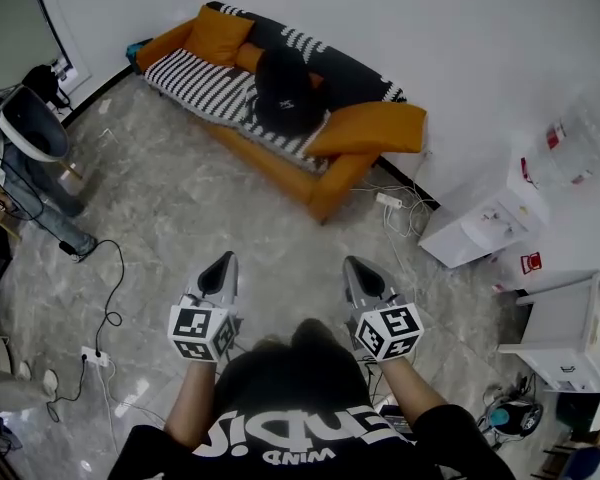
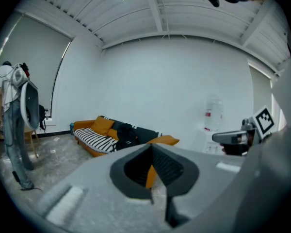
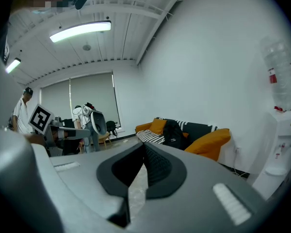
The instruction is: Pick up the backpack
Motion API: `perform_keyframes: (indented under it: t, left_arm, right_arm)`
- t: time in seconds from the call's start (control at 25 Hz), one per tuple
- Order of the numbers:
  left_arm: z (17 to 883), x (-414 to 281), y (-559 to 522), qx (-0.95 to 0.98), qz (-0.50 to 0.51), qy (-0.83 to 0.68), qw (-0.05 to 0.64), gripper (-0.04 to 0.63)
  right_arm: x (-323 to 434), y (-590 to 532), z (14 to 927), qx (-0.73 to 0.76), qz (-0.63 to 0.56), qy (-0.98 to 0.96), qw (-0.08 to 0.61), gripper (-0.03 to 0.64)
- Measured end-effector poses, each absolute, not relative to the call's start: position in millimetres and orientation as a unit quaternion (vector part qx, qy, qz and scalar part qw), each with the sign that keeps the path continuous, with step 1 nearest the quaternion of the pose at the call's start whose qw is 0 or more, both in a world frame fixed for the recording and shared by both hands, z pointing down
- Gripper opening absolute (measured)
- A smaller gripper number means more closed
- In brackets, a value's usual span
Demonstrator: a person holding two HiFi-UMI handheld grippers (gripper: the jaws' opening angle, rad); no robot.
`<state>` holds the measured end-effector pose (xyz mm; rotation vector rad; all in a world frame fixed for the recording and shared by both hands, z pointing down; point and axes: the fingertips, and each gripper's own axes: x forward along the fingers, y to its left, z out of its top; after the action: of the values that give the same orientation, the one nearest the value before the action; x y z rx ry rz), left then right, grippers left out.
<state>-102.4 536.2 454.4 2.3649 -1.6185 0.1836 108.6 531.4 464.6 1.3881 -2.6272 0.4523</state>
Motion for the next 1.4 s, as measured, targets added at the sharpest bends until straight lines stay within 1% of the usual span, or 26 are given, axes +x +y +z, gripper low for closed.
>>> perform_keyframes:
  t: [0.32,0.64,1.04,1.4]
  left_arm:
    - [466.9,-117.6,499.8,0.821,0.071,-0.546,0.152,0.002]
    - [480.6,-125.6,423.2,0.812,0.068,-0.557,0.160,0.002]
    - [457.6,-107.6,258.3,0.809,0.067,-0.564,0.153,0.002]
    - [446.1,-84.9,124.8,0.805,0.080,-0.572,0.137,0.002]
  right_arm:
    - [95.8,500.7,476.6,0.468,0.170,-0.865,0.062,-0.006]
    - [87.4,418.3,499.9,0.453,0.178,-0.870,0.075,-0.006]
    - [94.9,260.4,480.6,0.426,0.176,-0.884,0.078,-0.006]
    - [119.5,123.8,470.8,0.426,0.176,-0.885,0.074,-0.006]
